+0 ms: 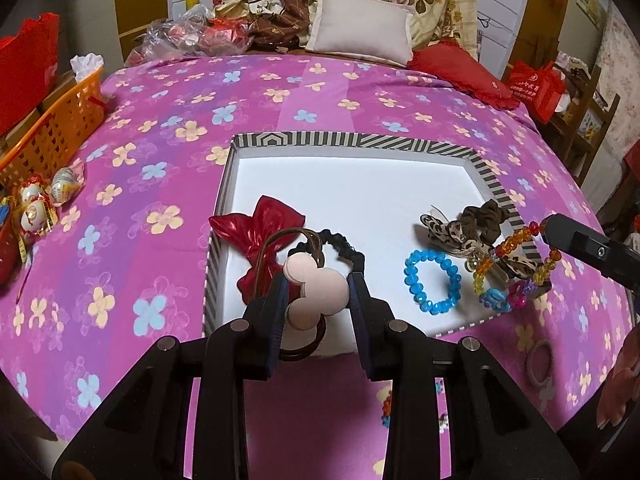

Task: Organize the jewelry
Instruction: 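Carry the Mickey hair tie toward the tray with the left tool while the right tool carries the orange bracelet, then drop the Mickey tie on the red bow with the left tool while the right drops the orange bracelet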

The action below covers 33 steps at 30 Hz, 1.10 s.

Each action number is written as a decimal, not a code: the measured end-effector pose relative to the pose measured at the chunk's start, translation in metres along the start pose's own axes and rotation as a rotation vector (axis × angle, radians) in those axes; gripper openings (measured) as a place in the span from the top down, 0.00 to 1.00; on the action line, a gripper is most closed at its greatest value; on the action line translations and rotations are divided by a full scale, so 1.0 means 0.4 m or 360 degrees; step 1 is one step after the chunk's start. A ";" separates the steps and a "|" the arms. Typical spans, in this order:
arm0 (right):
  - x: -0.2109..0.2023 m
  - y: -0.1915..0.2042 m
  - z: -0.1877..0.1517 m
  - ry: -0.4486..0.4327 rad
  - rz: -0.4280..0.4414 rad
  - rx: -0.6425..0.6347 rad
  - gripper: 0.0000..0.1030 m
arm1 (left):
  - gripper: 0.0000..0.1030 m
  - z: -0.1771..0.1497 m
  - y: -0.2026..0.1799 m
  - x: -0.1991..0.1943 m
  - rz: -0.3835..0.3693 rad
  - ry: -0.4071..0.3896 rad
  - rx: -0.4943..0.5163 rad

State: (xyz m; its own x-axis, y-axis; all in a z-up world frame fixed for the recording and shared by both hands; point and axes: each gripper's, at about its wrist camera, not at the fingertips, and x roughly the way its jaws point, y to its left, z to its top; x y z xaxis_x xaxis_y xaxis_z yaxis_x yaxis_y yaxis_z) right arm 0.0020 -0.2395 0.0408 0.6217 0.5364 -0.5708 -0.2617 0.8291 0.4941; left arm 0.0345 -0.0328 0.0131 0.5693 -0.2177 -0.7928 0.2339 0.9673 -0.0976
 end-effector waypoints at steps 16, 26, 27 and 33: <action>0.128 -0.036 0.008 0.0114 -0.0048 0.0034 0.92 | 0.71 0.008 0.011 0.111 0.0074 0.0094 -0.0055; 0.255 -0.041 -0.011 0.0256 -0.0049 0.0040 0.91 | 0.72 0.002 0.033 0.149 0.0092 0.0128 -0.0088; 0.266 -0.044 -0.015 0.0273 -0.0048 0.0048 0.92 | 0.71 0.002 0.033 0.150 0.0094 0.0127 -0.0087; 0.294 -0.050 -0.031 0.0320 -0.0044 0.0071 0.91 | 0.71 0.000 0.038 0.158 0.0098 0.0128 -0.0091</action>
State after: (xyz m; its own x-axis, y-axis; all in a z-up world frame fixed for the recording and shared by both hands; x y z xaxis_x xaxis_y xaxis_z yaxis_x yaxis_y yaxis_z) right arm 0.0713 -0.1911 -0.0443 0.4671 0.5382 -0.7016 -0.2110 0.8384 0.5026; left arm 0.0740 -0.0320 -0.0386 0.5155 -0.1486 -0.8439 0.1540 0.9849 -0.0794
